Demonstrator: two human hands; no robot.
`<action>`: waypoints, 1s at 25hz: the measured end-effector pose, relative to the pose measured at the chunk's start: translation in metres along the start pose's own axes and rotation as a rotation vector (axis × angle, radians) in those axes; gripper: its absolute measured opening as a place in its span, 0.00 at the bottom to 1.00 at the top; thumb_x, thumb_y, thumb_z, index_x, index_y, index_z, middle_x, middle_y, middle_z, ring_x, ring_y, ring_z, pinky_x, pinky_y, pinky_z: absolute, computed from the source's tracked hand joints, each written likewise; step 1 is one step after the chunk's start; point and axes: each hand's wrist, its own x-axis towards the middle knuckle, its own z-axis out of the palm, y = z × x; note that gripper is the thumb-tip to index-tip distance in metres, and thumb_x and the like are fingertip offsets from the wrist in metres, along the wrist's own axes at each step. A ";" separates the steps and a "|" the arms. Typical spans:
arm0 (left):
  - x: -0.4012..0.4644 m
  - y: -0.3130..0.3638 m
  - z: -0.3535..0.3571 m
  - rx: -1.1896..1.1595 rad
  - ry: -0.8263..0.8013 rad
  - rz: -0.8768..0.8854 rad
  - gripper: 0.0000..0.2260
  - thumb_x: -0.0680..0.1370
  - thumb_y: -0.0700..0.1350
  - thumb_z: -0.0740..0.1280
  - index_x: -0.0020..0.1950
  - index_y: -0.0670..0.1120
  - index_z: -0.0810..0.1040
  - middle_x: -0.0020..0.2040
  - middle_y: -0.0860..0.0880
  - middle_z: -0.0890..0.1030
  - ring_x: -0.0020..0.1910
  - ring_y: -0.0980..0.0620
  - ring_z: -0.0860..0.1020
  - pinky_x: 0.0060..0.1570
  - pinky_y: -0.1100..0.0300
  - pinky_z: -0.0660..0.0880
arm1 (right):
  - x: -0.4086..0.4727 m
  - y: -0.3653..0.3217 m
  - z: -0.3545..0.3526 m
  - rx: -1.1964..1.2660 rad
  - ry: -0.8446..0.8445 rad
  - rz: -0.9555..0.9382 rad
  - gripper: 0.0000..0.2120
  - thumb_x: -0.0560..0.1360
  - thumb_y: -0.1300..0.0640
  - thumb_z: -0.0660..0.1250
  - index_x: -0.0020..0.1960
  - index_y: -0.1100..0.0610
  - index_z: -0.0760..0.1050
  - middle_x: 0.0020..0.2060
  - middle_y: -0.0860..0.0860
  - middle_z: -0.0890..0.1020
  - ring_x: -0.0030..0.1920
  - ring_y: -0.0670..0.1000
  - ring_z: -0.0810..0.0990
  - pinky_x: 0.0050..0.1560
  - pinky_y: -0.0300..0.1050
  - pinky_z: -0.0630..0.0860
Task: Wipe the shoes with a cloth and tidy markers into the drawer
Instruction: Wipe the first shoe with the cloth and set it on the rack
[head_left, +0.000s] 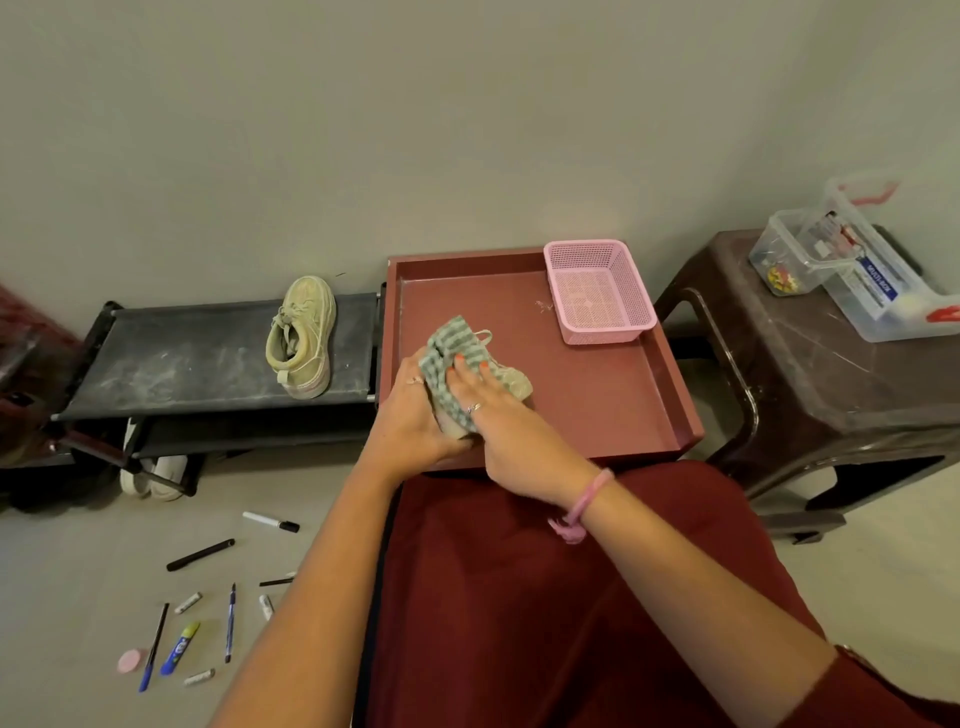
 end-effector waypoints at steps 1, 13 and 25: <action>-0.004 -0.001 0.006 0.007 0.010 0.009 0.41 0.61 0.52 0.80 0.72 0.51 0.67 0.67 0.53 0.70 0.67 0.59 0.69 0.66 0.56 0.70 | -0.008 0.000 0.009 -0.026 0.041 -0.005 0.42 0.70 0.75 0.56 0.78 0.53 0.44 0.78 0.45 0.42 0.77 0.49 0.41 0.77 0.46 0.47; -0.005 -0.020 0.052 -0.218 0.301 -0.173 0.45 0.58 0.49 0.82 0.70 0.46 0.64 0.62 0.52 0.72 0.61 0.61 0.73 0.57 0.77 0.67 | 0.011 0.028 0.028 -0.311 0.126 -0.042 0.43 0.72 0.70 0.62 0.78 0.52 0.42 0.78 0.47 0.44 0.77 0.53 0.42 0.76 0.52 0.46; -0.022 -0.025 0.085 -0.337 0.429 -0.174 0.43 0.57 0.43 0.82 0.66 0.50 0.64 0.61 0.48 0.72 0.61 0.61 0.72 0.59 0.70 0.70 | 0.019 0.054 -0.002 -0.095 -0.148 0.014 0.43 0.70 0.76 0.57 0.78 0.55 0.40 0.78 0.50 0.43 0.77 0.53 0.40 0.77 0.48 0.43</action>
